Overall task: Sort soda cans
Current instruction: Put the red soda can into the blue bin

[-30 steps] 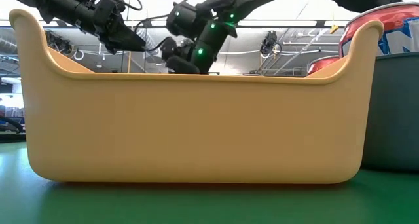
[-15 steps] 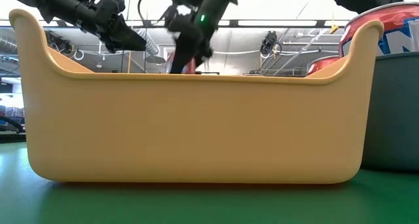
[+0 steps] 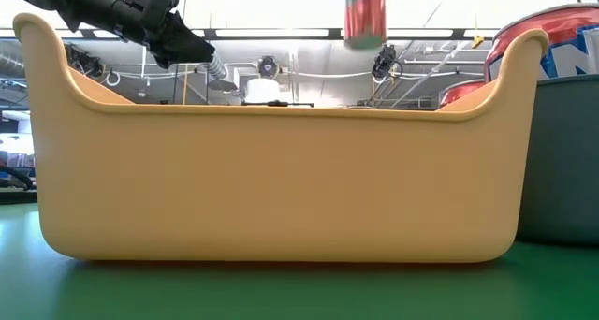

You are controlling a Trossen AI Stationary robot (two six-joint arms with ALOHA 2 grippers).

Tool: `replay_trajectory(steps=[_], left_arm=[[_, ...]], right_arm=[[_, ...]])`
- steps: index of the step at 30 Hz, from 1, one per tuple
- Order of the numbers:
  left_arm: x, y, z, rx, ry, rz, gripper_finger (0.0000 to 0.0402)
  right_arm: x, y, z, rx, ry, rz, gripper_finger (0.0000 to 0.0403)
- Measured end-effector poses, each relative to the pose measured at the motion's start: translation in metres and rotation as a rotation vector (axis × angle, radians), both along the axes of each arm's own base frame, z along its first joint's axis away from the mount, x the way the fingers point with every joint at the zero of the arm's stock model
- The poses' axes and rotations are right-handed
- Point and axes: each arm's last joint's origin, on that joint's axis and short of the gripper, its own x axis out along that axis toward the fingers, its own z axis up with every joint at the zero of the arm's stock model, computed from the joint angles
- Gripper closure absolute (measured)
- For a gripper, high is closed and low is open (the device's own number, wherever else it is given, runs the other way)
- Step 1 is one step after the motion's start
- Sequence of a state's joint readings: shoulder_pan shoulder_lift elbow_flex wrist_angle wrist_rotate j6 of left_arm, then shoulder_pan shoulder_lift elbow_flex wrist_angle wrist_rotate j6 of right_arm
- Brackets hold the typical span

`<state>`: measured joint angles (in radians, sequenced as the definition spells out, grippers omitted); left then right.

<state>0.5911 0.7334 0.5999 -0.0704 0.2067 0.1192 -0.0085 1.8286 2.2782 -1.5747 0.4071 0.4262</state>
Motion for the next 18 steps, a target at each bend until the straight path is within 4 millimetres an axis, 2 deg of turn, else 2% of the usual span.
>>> replay_trajectory(steps=[2,5,12,18], left_arm=[[0.0,0.0,0.0,-0.002,0.002,-0.003,0.0204],[0.0,0.0,-0.001,-0.022,0.001,-0.002,0.0204],[0.0,0.0,-0.001,-0.03,-0.001,0.0,0.0204],[0.0,0.0,-0.001,-0.033,-0.003,-0.001,0.0204]], right_arm=[[-0.016,0.013,0.006,0.022,-0.046,-0.014,0.0111],[-0.036,0.027,-0.003,0.054,-0.044,-0.087,0.0111],[-0.095,0.059,-0.042,0.163,-0.018,-0.252,0.0111],[-0.126,0.091,-0.081,0.224,-0.011,-0.32,0.0111]])
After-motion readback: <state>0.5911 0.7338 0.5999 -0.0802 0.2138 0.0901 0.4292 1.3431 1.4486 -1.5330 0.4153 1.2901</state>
